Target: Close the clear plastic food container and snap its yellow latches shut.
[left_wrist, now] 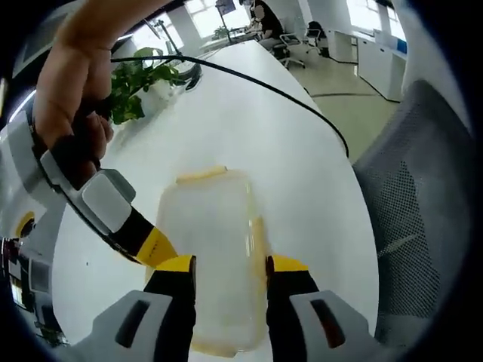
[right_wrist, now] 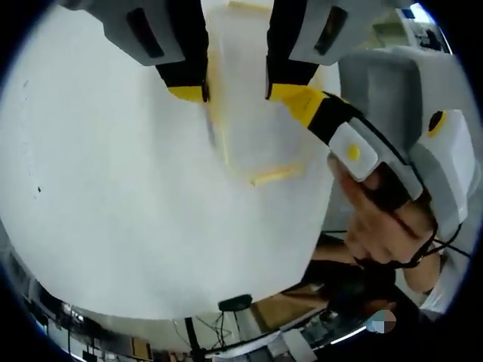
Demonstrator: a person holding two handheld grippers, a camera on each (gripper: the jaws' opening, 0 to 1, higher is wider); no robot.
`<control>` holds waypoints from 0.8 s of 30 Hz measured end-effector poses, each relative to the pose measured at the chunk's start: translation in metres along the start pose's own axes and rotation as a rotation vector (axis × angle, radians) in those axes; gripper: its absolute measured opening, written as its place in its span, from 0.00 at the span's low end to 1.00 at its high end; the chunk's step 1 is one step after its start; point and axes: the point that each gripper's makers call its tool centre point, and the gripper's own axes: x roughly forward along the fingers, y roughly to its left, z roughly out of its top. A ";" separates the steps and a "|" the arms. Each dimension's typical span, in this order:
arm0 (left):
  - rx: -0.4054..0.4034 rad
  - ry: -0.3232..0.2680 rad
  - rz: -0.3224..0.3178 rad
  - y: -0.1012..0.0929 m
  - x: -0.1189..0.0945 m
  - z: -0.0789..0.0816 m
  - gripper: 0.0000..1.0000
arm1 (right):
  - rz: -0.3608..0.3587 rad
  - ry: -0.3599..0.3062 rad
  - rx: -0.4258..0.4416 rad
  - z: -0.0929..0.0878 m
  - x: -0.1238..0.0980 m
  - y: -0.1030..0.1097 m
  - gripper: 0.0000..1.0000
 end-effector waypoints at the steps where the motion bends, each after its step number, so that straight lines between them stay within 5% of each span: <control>1: 0.001 -0.002 -0.003 0.001 0.000 0.000 0.35 | -0.001 -0.003 0.004 0.001 0.000 0.000 0.27; 11: 0.033 -0.016 -0.027 -0.001 -0.002 -0.004 0.35 | -0.032 -0.028 0.043 0.001 -0.001 0.000 0.28; 13: 0.080 -0.032 -0.025 -0.001 -0.002 -0.003 0.37 | -0.042 -0.066 0.100 0.003 -0.001 0.001 0.29; 24: 0.042 -0.033 -0.067 -0.004 -0.004 -0.001 0.44 | -0.171 -0.201 0.069 0.001 -0.009 -0.004 0.38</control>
